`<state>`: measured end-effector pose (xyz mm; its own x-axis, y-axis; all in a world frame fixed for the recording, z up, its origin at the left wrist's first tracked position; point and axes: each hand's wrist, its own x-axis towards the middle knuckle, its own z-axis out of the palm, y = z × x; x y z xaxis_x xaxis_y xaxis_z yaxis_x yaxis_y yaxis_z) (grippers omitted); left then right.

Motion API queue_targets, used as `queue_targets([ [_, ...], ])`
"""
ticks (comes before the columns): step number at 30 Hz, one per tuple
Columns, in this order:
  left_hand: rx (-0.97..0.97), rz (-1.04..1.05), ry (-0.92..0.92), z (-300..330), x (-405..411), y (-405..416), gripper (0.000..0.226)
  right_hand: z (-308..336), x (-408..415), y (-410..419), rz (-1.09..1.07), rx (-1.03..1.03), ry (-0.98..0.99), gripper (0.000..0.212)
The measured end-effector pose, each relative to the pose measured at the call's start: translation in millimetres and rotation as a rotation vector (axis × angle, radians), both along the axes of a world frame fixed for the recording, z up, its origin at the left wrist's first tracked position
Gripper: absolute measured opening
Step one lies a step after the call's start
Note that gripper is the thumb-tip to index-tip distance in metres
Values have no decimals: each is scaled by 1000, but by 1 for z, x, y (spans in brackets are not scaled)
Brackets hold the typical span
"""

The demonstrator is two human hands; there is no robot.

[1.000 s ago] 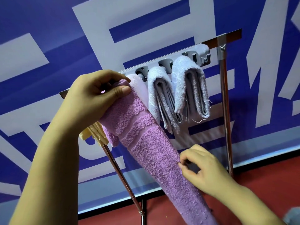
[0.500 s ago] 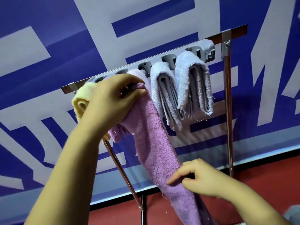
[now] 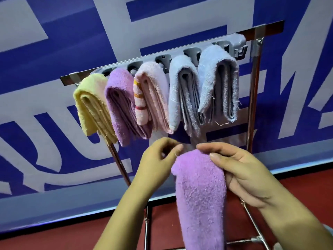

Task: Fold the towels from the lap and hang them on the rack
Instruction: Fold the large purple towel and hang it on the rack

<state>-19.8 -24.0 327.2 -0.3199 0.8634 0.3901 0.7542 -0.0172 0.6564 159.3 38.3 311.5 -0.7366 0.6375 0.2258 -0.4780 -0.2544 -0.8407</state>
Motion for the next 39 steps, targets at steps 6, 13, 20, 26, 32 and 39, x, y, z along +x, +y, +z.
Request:
queue_targets([
  [6,28,-150,-719,-35,22,-27,63,3,-8,2,-65,-92,49,36],
  [13,111,-245,-761,-25,31,-37,55,7,-10,-4,-127,-11,-83,32],
  [20,56,-228,-677,-26,29,-32,60,0,-10,-5,-407,407,-237,35],
  [26,147,-181,-801,-17,27,-31,62,9,-8,-1,-268,468,-215,36],
  [32,181,-286,-1032,-10,28,-27,56,14,-6,0,-172,410,-204,35],
  [39,287,-201,-1041,-7,35,-25,36,22,2,-1,-118,292,-221,31],
])
